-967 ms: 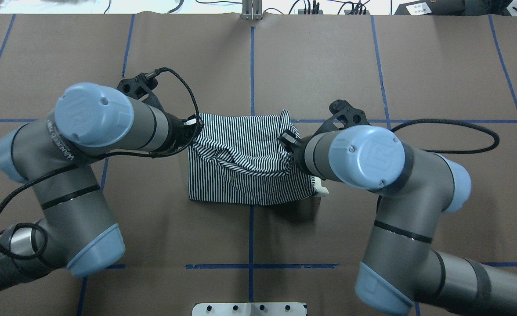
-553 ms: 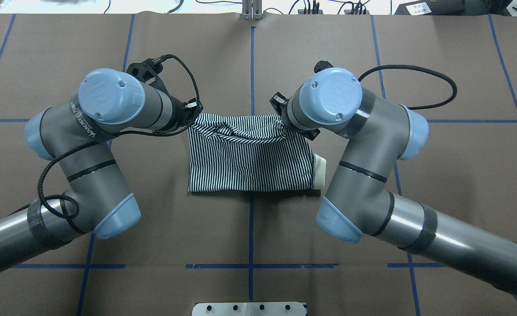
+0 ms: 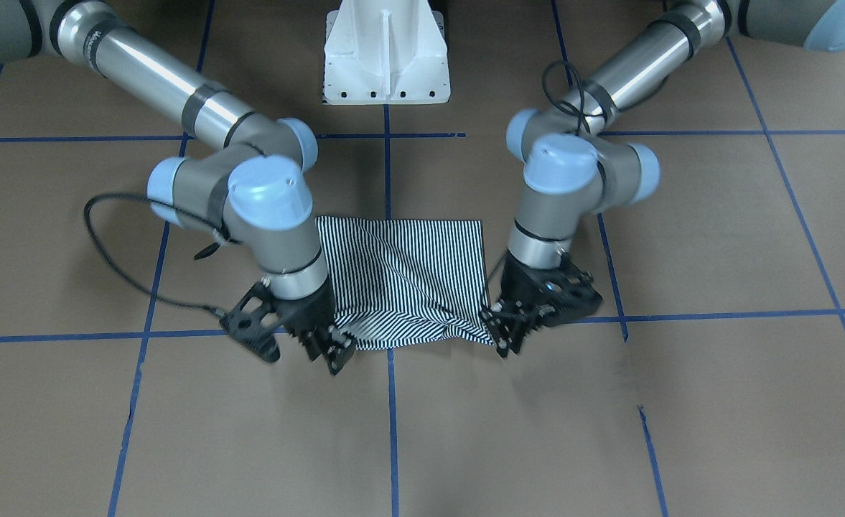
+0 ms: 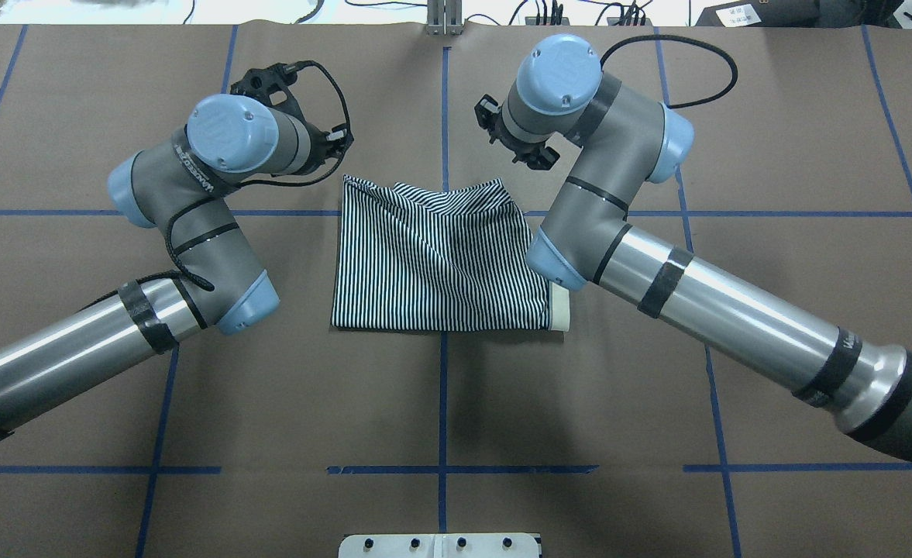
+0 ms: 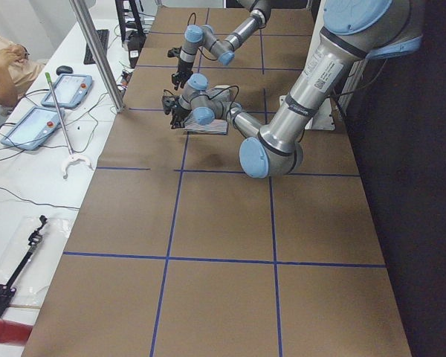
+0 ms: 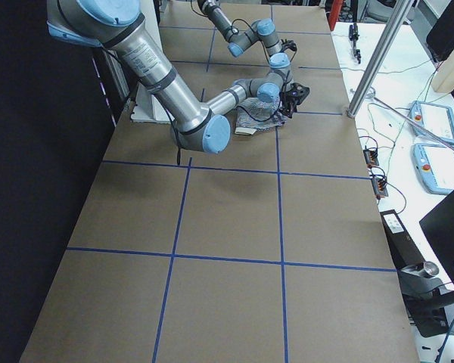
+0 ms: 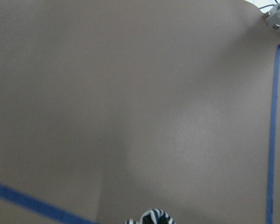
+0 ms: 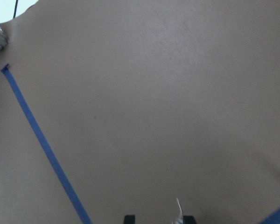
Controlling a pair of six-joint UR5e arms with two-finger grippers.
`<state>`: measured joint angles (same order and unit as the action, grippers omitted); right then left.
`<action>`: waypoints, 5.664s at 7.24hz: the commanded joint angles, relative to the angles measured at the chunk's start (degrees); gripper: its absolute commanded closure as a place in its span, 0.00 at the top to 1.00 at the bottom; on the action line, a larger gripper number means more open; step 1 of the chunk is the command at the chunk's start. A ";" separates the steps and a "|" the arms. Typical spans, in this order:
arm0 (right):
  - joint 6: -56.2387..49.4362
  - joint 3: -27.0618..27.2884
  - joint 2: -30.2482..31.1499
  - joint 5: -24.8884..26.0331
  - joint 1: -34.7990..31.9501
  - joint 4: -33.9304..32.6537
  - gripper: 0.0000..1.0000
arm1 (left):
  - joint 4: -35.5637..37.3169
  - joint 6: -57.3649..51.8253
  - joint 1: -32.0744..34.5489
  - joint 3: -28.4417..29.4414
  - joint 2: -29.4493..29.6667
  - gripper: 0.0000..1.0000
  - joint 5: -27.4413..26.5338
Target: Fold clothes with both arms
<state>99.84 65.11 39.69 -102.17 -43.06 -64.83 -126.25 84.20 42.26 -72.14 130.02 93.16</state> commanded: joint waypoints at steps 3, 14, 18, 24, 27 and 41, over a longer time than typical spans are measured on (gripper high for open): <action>-14.43 4.74 8.87 -8.90 -8.24 1.10 1.00 | -6.86 -16.25 4.49 -5.51 -9.02 1.00 0.35; -100.63 22.03 37.87 -32.76 -46.87 -25.35 1.00 | 3.86 -90.88 56.78 -7.47 -29.39 1.00 46.92; -99.58 24.19 40.73 -32.30 -42.54 -25.87 1.00 | 39.28 -90.79 49.53 -18.76 -32.32 1.00 39.18; -99.40 25.50 40.90 -33.87 -41.23 -27.72 1.00 | 34.76 -91.06 48.71 -25.43 -40.99 1.00 37.97; -99.66 23.57 41.17 -32.56 -40.87 -27.63 1.00 | 36.24 -91.15 46.71 -23.92 -41.51 1.00 40.32; -99.40 23.31 42.23 -33.09 -40.78 -27.72 1.00 | 41.61 -90.71 46.78 -35.26 -44.49 1.00 39.56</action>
<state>0.43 88.63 81.86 -135.25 -83.85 -92.54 -84.65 -6.52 89.03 -107.23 86.05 133.21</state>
